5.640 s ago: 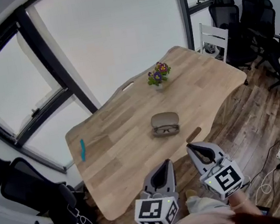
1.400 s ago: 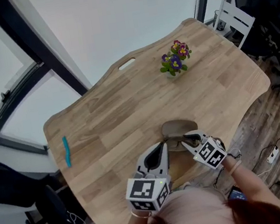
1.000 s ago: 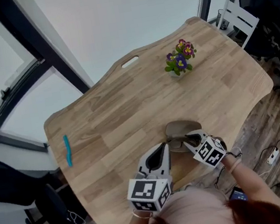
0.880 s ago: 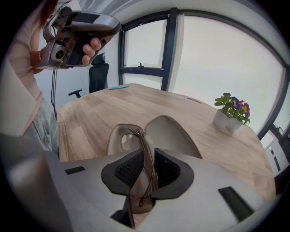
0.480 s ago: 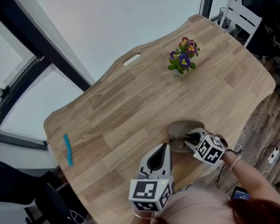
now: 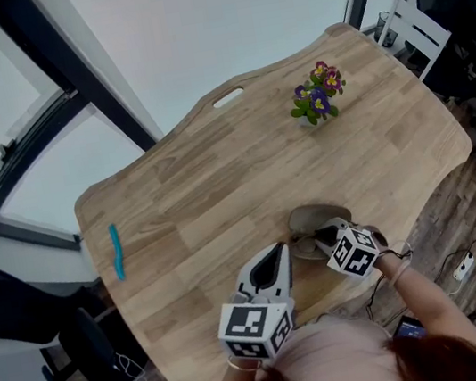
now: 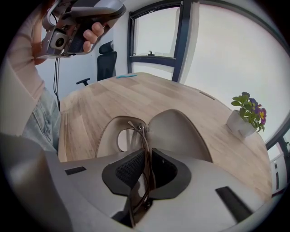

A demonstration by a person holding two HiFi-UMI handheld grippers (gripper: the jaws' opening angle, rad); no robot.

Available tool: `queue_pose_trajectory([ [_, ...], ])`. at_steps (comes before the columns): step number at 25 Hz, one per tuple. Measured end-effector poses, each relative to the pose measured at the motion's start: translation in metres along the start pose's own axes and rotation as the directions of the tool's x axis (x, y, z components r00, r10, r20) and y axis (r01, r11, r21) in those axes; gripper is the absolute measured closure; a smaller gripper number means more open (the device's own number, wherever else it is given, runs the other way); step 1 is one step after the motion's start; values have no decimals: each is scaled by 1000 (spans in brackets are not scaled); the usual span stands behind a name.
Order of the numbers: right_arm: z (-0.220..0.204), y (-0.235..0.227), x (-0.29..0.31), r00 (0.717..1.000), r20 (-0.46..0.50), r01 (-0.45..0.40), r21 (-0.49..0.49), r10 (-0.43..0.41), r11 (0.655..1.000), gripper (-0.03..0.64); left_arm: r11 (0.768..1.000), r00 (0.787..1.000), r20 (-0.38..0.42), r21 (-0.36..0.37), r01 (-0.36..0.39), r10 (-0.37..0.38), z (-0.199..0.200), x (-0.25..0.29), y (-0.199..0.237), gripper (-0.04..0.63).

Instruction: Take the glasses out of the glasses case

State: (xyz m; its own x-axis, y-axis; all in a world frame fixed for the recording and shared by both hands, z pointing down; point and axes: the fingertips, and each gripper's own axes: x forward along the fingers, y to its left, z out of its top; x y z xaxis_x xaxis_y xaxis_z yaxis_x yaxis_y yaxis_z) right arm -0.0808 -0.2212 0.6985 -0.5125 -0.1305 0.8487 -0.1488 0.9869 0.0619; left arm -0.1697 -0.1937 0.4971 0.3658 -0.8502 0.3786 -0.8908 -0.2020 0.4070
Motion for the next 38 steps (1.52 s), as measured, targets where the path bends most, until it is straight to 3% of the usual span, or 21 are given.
queue_pose_trajectory([
  [17, 3, 2, -4, 1000, 6, 8, -117, -8, 993, 603, 1000, 1000, 11, -7, -16, 16, 2, -1, 1, 594],
  [30, 20, -11, -32, 989, 131, 76, -2, -75, 997, 604, 999, 999, 44, 17, -28, 27, 8, -8, -10, 594],
  [38, 29, -15, -55, 966, 224, 119, 49, -127, 992, 604, 999, 997, 66, 33, -38, 35, 12, -13, -20, 595],
])
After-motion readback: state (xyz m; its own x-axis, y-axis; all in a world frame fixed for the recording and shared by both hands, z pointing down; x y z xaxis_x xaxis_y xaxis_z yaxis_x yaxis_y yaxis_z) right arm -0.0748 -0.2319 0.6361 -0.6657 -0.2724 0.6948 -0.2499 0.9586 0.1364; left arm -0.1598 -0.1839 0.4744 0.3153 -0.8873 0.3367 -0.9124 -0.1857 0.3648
